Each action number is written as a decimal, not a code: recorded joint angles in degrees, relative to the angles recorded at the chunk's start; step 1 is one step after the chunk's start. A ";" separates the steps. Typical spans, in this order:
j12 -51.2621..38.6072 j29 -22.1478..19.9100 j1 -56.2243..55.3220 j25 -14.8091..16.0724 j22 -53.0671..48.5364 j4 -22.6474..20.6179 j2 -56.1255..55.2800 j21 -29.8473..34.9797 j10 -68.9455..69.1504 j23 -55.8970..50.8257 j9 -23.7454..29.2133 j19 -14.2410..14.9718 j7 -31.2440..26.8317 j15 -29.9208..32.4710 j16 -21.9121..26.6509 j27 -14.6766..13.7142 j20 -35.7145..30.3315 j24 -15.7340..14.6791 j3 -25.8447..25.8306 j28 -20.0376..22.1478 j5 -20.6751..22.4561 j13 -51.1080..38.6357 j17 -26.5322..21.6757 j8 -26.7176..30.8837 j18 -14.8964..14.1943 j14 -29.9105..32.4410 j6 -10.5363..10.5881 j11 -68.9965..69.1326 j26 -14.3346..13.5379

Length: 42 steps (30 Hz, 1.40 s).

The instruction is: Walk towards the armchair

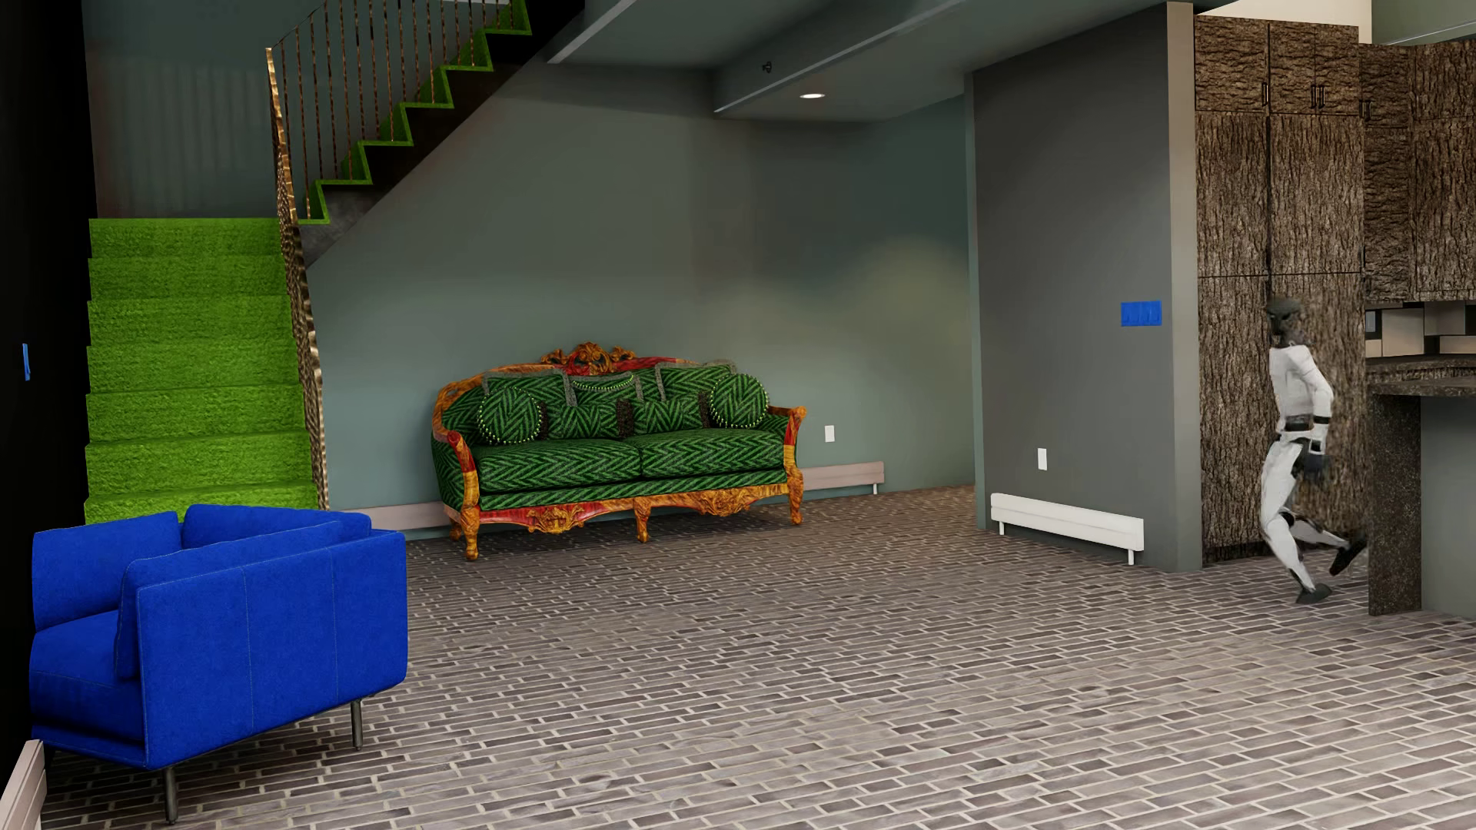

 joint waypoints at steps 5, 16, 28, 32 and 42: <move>-8.52 0.00 27.03 0.00 -11.93 -6.51 -23.74 6.70 -22.88 5.12 0.06 0.00 0.00 -0.38 3.52 0.00 5.35 0.00 -13.13 0.00 9.71 6.22 -0.26 0.00 0.00 -21.57 0.31 -8.82 0.00; -11.26 0.00 33.18 0.00 -6.88 5.98 -28.29 9.76 17.34 14.95 1.74 0.00 0.00 -6.13 3.33 0.00 -10.28 0.00 -19.57 0.00 13.85 -0.28 -0.62 0.00 0.00 10.99 4.68 -10.68 0.00; 11.00 0.00 -12.84 0.00 4.48 2.74 30.14 -6.87 -15.93 -17.57 0.02 0.00 0.00 5.61 3.46 0.00 -17.85 0.00 21.53 0.00 5.05 -15.58 -3.53 0.00 0.00 0.76 -1.08 -34.44 0.00; 5.77 0.00 -1.91 0.00 5.25 -7.18 11.90 0.53 -7.27 -4.05 0.59 0.00 0.00 18.49 1.96 0.00 -16.88 0.00 8.76 0.00 3.00 -9.78 0.78 0.00 0.00 6.99 -4.53 4.53 0.00; -14.79 0.00 44.35 0.00 -27.23 2.09 -24.07 6.78 -23.06 16.48 -3.09 0.00 0.00 1.26 6.69 0.00 10.76 0.00 -22.96 0.00 5.68 11.82 -0.25 0.00 0.00 -20.37 1.91 -38.65 0.00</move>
